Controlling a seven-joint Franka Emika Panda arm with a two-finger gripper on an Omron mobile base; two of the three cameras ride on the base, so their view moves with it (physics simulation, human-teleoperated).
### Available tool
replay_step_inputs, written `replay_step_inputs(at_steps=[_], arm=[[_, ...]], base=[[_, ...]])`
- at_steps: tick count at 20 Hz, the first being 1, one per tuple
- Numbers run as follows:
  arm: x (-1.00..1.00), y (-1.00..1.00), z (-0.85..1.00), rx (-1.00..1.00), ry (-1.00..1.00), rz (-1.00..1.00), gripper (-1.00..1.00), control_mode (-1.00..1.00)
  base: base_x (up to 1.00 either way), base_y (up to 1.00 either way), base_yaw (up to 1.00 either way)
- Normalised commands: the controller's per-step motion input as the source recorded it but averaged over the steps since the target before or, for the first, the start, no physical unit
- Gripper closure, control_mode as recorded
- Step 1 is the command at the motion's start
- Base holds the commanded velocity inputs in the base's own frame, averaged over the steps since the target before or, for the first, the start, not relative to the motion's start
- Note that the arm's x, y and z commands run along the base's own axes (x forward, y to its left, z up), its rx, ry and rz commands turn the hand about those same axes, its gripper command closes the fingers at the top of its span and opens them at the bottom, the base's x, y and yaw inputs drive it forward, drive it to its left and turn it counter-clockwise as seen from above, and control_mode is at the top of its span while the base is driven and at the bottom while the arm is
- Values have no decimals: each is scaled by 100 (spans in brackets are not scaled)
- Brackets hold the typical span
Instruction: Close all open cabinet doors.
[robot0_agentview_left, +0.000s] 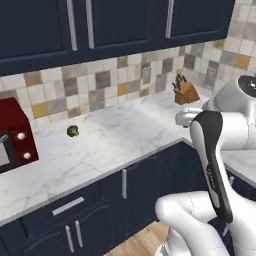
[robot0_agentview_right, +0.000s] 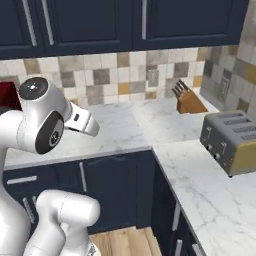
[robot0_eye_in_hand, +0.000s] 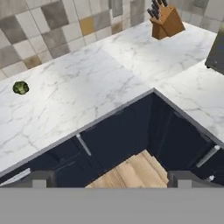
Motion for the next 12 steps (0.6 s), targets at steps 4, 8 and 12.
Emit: replay_step_inputs(at_steps=[4, 8, 12], arm=[[0, 0, 0, 0, 0, 0, -100, 100], [0, 0, 0, 0, 0, 0, -100, 100], [0, 0, 0, 0, 0, 0, -100, 100]], base=[[-18, 26, -64], [-21, 23, -66], [-17, 21, -67]])
